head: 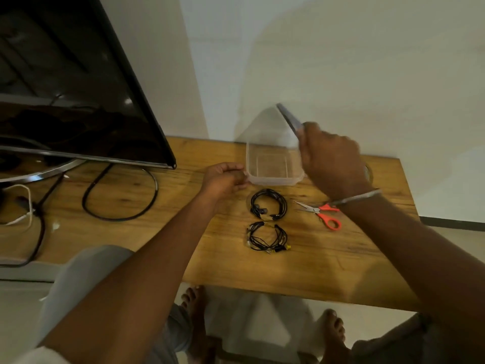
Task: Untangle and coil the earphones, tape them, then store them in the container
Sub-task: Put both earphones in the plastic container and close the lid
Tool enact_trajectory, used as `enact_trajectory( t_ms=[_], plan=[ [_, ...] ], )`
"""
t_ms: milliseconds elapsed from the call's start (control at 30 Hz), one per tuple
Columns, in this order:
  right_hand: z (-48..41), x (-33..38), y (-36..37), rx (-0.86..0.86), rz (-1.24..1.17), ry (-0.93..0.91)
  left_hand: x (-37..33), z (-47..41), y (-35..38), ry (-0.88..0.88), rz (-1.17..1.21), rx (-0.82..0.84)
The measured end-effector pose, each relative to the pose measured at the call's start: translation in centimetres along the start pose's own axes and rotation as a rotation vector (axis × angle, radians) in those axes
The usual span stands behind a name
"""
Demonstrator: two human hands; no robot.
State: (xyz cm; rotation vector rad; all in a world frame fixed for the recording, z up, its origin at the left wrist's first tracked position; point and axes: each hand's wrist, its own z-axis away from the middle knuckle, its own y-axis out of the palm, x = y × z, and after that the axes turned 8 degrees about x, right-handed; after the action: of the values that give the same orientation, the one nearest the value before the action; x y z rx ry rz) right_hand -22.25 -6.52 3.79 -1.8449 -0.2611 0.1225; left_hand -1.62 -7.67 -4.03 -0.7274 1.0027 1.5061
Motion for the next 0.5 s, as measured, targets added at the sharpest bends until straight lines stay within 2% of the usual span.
enact_trajectory(
  t_ms=[100, 167, 233, 333, 400, 500],
  plan=[
    [2.3, -2.8, -2.3, -0.178, -0.046, 0.172, -0.2, 0.0, 0.0, 0.003, -0.152, -0.043],
    [4.1, -4.5, -3.7, -0.182, -0.094, 0.212, -0.8, 0.3, 0.0, 0.105, -0.482, -0.130],
    [5.4, -5.9, -3.8, -0.086, -0.182, 0.181, -1.8, 1.3, 0.1, 0.298, -0.854, -0.169],
    [6.6, -7.9, -2.0, 0.175, -0.285, 0.154, -2.9, 3.9, 0.4, 0.445, -1.143, 0.069],
    [6.9, -8.5, -0.8, 0.347, -0.235, 0.166, -2.2, 5.3, 0.3, 0.507, -1.367, 0.230],
    [6.8, -8.0, 0.4, 0.413, -0.108, 0.190, -0.5, 5.8, 0.6, 0.562, -1.575, 0.419]
  ],
)
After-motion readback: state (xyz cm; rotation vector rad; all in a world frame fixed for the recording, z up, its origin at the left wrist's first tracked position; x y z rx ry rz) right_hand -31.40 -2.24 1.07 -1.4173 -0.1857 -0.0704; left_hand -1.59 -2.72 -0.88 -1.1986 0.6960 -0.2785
